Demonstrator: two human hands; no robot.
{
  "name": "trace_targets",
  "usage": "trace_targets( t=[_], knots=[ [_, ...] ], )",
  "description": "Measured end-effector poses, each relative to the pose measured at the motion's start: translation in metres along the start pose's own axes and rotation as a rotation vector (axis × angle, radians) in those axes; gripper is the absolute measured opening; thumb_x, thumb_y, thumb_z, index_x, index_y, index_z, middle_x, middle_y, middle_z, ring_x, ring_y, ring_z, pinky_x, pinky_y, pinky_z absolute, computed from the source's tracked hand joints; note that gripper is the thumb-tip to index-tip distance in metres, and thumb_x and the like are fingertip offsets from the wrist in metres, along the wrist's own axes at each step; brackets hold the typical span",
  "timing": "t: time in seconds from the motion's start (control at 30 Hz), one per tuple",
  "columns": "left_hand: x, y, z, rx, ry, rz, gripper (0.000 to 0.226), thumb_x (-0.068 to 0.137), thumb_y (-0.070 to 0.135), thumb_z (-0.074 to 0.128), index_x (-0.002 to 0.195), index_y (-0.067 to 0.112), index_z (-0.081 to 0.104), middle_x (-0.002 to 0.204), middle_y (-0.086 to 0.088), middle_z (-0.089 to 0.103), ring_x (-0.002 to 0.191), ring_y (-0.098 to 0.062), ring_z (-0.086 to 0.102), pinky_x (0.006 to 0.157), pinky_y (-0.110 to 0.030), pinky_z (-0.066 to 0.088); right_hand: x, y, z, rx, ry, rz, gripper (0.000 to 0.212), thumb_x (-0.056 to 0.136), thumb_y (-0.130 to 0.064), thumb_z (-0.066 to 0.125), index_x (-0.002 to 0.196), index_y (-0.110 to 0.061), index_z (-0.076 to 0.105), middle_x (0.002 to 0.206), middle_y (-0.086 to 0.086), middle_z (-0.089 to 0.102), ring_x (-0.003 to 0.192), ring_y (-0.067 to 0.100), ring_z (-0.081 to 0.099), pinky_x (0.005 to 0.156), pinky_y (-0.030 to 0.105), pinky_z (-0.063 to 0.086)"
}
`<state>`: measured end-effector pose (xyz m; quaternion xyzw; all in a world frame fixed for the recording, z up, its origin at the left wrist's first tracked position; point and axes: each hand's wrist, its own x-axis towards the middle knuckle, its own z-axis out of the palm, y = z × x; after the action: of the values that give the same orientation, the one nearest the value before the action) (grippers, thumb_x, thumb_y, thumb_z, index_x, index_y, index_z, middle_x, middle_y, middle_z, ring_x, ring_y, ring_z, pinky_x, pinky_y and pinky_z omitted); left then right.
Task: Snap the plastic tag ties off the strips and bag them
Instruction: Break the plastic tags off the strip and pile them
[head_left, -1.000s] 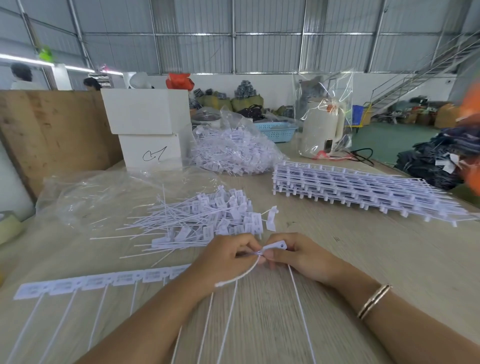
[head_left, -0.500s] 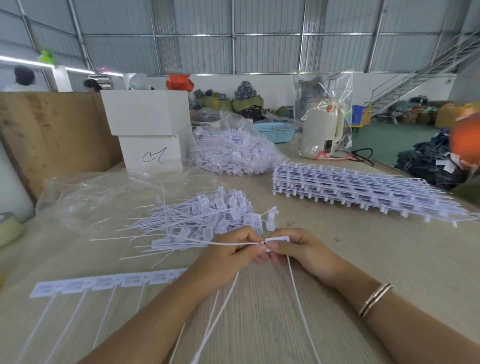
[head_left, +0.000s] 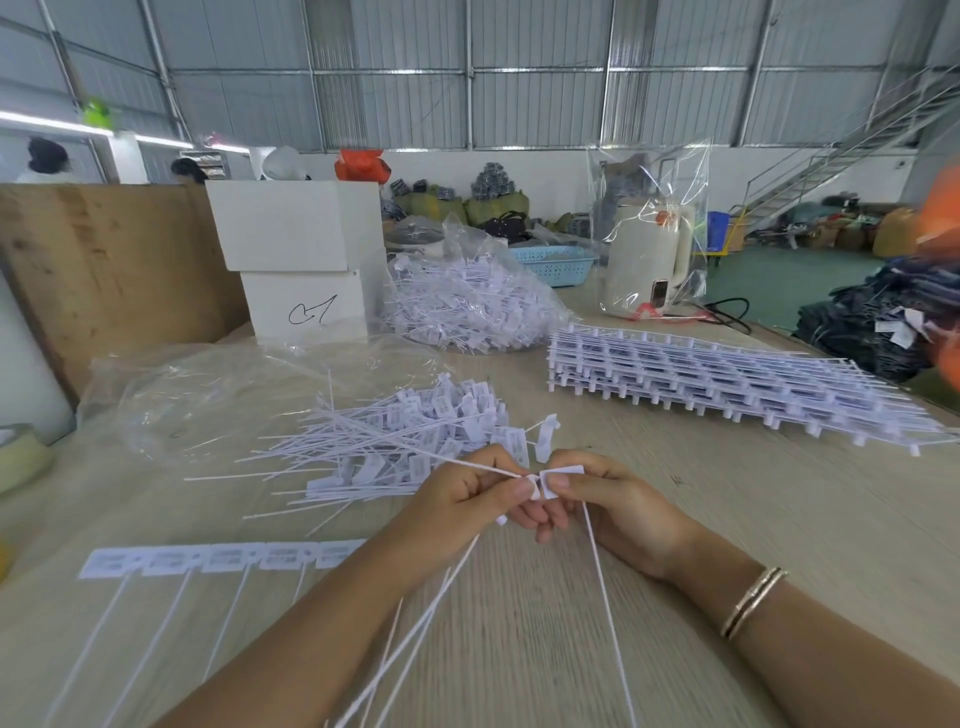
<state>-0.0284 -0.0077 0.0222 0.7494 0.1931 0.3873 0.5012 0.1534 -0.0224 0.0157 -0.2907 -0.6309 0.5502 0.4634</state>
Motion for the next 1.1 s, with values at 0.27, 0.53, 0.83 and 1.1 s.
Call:
trace_targets(
  t=[0.27, 0.53, 0.83, 1.1],
  knots=[
    [-0.002, -0.007, -0.008, 0.059, 0.136, -0.121, 0.014, 0.076, 0.034, 0.068, 0.085, 0.023, 0.065, 0.089, 0.002, 0.074, 0.080, -0.018, 0.068, 0.071, -0.022, 0.050, -0.004, -0.006, -0.011, -0.043, 0.077, 0.065, 0.013, 0.076, -0.019, 0.061, 0.064, -0.014, 0.063, 0.071, 0.003, 0.063, 0.075, 0.018, 0.057, 0.077, 0.027, 0.041],
    [-0.007, -0.012, -0.004, 0.768, 0.102, -0.056, 0.015, 0.079, 0.028, 0.049, 0.093, 0.032, 0.054, 0.080, 0.013, 0.062, 0.066, -0.011, 0.057, 0.060, -0.037, 0.047, 0.002, 0.006, -0.003, -0.689, 0.261, 0.120, 0.015, 0.089, -0.021, 0.061, 0.082, -0.011, 0.054, 0.071, -0.002, 0.048, 0.059, 0.004, 0.039, 0.055, 0.014, 0.032],
    [-0.003, -0.009, 0.005, 1.024, 0.169, 0.037, 0.034, 0.088, 0.018, 0.051, 0.121, 0.026, 0.055, 0.108, 0.011, 0.043, 0.092, -0.007, 0.051, 0.072, -0.027, 0.046, 0.002, 0.003, 0.004, -0.703, 0.310, 0.080, 0.026, 0.096, -0.020, 0.049, 0.083, -0.002, 0.063, 0.086, 0.003, 0.053, 0.084, 0.013, 0.051, 0.074, 0.016, 0.036],
    [-0.002, -0.003, 0.017, 1.114, 0.253, 0.045, 0.022, 0.084, 0.029, 0.056, 0.105, 0.026, 0.050, 0.101, 0.011, 0.052, 0.089, -0.009, 0.052, 0.067, -0.022, 0.034, 0.001, 0.000, 0.012, -0.564, 0.293, 0.029, 0.019, 0.088, -0.012, 0.061, 0.069, -0.012, 0.062, 0.072, -0.001, 0.050, 0.065, 0.003, 0.046, 0.064, 0.013, 0.035]
  ],
)
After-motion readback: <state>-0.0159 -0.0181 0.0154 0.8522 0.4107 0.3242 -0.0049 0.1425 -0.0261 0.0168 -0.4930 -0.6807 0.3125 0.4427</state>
